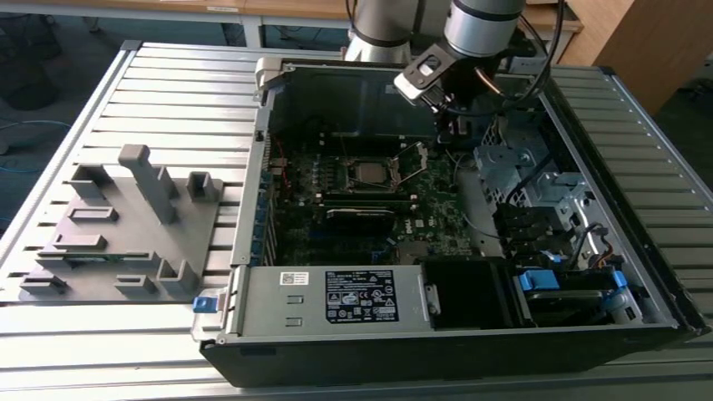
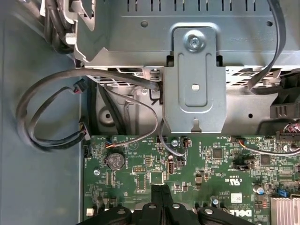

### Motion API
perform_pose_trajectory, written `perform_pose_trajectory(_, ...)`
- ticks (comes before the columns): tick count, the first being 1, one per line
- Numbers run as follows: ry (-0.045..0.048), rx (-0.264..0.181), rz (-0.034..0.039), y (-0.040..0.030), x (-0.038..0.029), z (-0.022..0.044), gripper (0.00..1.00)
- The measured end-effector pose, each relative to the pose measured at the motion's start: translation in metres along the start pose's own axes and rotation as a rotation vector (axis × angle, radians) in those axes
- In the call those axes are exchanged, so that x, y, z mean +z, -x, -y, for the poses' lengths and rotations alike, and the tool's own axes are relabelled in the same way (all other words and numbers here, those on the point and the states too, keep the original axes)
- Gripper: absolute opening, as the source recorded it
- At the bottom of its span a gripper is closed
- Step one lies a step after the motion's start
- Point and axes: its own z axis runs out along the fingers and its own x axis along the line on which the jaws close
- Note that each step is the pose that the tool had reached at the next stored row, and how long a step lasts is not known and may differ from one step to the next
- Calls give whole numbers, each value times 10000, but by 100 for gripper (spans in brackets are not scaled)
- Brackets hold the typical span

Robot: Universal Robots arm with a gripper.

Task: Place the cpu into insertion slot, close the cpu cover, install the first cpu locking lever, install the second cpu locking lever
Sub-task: 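Close the cpu cover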

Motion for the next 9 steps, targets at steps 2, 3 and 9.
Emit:
perform_pose_trajectory(2, -1, 1, 2, 0, 6, -3, 10)
perform_pose_trajectory(3, -1, 2, 3, 0, 7, -3, 10)
perform_pose_trajectory(9, 1, 2, -5, -1, 16, -4, 10)
